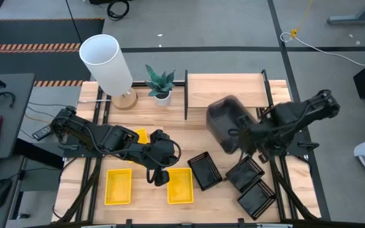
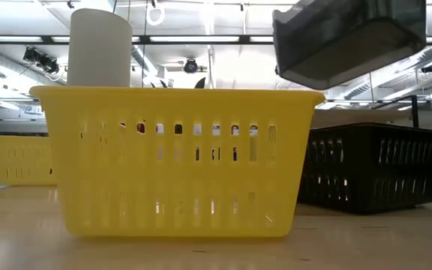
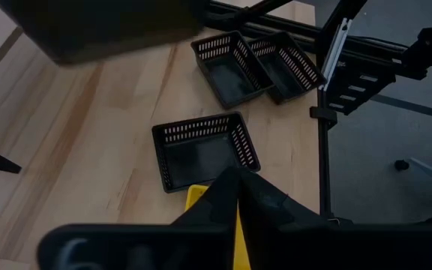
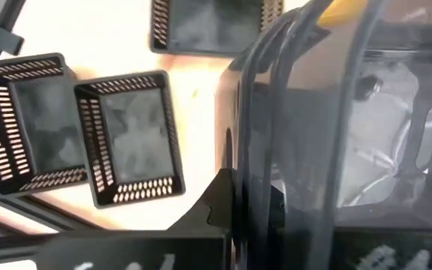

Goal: Stack baskets on shelf by color
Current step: Put the stacked gray bins on the shelf

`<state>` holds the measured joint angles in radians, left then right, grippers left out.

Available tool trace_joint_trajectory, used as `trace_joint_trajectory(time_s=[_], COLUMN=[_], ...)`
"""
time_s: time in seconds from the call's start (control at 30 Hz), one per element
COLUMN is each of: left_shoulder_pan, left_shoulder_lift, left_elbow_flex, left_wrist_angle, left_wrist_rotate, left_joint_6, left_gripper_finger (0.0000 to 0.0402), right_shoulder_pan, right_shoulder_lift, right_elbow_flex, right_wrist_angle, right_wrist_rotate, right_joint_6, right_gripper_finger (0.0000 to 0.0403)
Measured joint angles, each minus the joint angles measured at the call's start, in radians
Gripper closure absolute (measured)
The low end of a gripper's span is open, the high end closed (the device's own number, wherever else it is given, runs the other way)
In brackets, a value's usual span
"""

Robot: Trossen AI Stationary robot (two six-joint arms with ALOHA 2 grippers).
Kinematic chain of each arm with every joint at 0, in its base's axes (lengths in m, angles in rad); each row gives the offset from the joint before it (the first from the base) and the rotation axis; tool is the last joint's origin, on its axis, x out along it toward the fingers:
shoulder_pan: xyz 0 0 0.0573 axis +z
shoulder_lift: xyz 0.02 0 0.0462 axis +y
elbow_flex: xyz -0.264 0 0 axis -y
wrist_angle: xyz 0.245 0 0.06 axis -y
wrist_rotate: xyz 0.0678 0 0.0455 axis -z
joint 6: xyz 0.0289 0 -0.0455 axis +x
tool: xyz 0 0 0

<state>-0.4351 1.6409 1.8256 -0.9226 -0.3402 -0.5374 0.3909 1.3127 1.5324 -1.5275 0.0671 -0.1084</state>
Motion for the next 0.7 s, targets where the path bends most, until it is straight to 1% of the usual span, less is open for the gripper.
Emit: trace_joint_trajectory(time_s=[0.2,0.37,0.43,0.57,0.63,0.7], left_shoulder_pan=[0.0,0.0,0.0,0.0,0.0,0.0], left_shoulder_lift=[0.0,0.0,0.0,0.0,0.0,0.0], left_elbow_flex=[0.0,0.0,0.0,0.0,0.0,0.0], left_wrist_angle=[0.002,0.005,0.005,0.005,0.004,0.005], left_wrist_rotate=[0.0,0.0,0.0,0.0,0.0,0.0], left_joint_6=[-0.001,-0.007,-0.007,-0.006,-0.003,-0.003], left_gripper_finger=[0.0382,0.0389,0.0389,0.0382,0.0379,0.0379], right_shoulder_pan=[-0.123,-0.243,-0.297,-0.405,-0.458,-0.51], right_shoulder_lift=[-0.138,-0.231,-0.251,-0.269,-0.269,-0.267], right_elbow_flex=[-0.044,-0.093,-0.108,-0.127,-0.135,-0.146], right_wrist_angle=[-0.027,-0.048,-0.044,-0.044,-0.044,-0.044], right_wrist_rotate=[-0.008,-0.006,-0.005,0.046,0.069,0.069], right_joint_6=[-0.005,-0.068,-0.102,-0.17,-0.217,-0.278], right_gripper_finger=[0.0389,0.0389,0.0389,0.0389,0.0389,0.0389])
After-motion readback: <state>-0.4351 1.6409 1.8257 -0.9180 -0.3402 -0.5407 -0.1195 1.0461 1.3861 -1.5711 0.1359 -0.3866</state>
